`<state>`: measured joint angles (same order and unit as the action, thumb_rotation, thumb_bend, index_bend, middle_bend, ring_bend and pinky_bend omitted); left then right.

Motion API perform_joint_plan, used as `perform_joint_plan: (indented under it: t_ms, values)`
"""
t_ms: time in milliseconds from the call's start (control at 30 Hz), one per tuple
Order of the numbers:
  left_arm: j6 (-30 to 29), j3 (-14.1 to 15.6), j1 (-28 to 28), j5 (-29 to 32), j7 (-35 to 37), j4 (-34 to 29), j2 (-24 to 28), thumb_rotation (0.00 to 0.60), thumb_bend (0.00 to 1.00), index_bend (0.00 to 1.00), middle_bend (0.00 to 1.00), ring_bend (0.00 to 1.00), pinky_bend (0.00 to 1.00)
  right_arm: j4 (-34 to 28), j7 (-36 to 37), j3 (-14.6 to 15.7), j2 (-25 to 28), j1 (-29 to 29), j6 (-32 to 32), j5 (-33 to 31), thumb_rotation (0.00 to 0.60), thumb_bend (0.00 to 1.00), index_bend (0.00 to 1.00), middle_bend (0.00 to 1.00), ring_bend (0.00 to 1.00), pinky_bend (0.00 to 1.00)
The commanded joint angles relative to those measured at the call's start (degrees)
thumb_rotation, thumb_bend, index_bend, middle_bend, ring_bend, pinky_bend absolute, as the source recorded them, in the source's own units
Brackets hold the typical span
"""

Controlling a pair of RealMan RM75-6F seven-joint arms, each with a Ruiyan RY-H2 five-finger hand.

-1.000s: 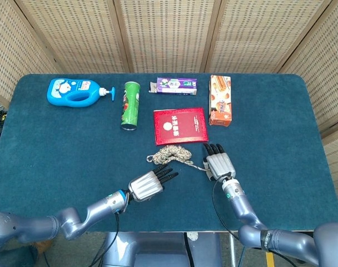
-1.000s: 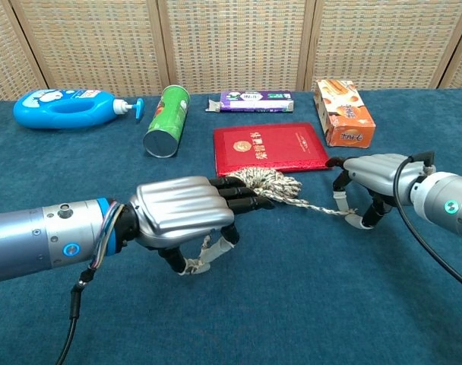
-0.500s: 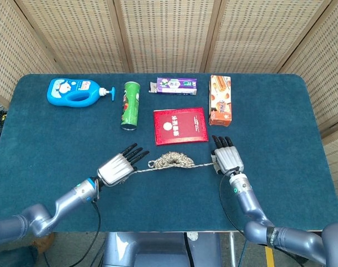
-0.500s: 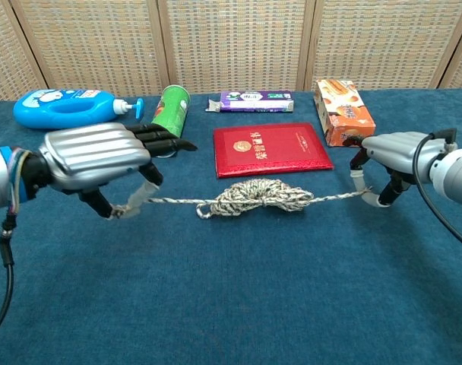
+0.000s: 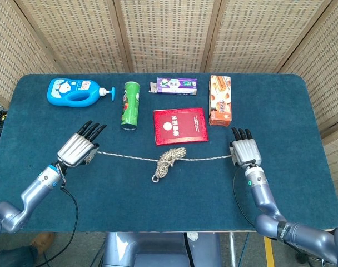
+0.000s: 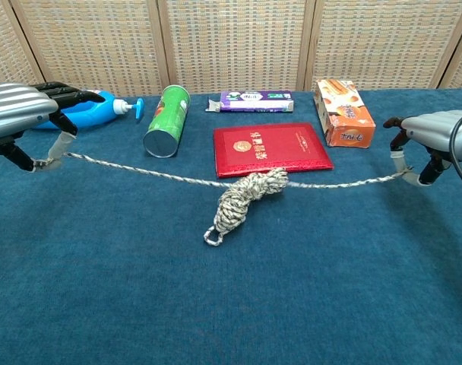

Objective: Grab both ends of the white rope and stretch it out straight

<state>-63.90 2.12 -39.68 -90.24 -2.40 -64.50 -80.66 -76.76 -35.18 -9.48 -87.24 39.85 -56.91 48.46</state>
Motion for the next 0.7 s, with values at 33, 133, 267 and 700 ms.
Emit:
perform_joint_plan:
  t_ms: [33, 133, 267, 700]
  values:
    - [-0.51, 0.12, 0.60, -0.36, 1.45, 1.23, -0.06, 0.600, 0.46, 0.80, 0.00, 0.00, 0.00, 0.30, -0.33, 0.26, 0.82, -0.41, -0.26, -0.40, 0.600, 0.47, 0.67, 0.00, 0.00, 0.00]
    - [-0.67, 0.12, 0.84, -0.66, 2.42, 2.05, -0.27, 0.600, 0.46, 0.80, 0.00, 0.00, 0.00, 0.33, -0.30, 0.46, 1.38, -0.68, -0.13, -0.68, 0.600, 0.47, 0.67, 0.00, 0.00, 0.00]
    - [-0.55, 0.11, 0.99, -0.95, 2.91, 2.85, -0.75, 0.600, 0.46, 0.80, 0.00, 0.00, 0.00, 0.46, -0.14, 0.77, 1.44, -0.85, 0.05, -0.57, 0.600, 0.47, 0.67, 0.00, 0.00, 0.00]
    - [-3.37, -1.17, 2.75, -0.60, 6.47, 0.95, 0.12, 0.600, 0.03, 0.03, 0.00, 0.00, 0.00, -2.17, 3.83, 0.13, 1.99, -1.72, -1.91, 3.28, 0.600, 0.11, 0.09, 0.00, 0.00, 0.00]
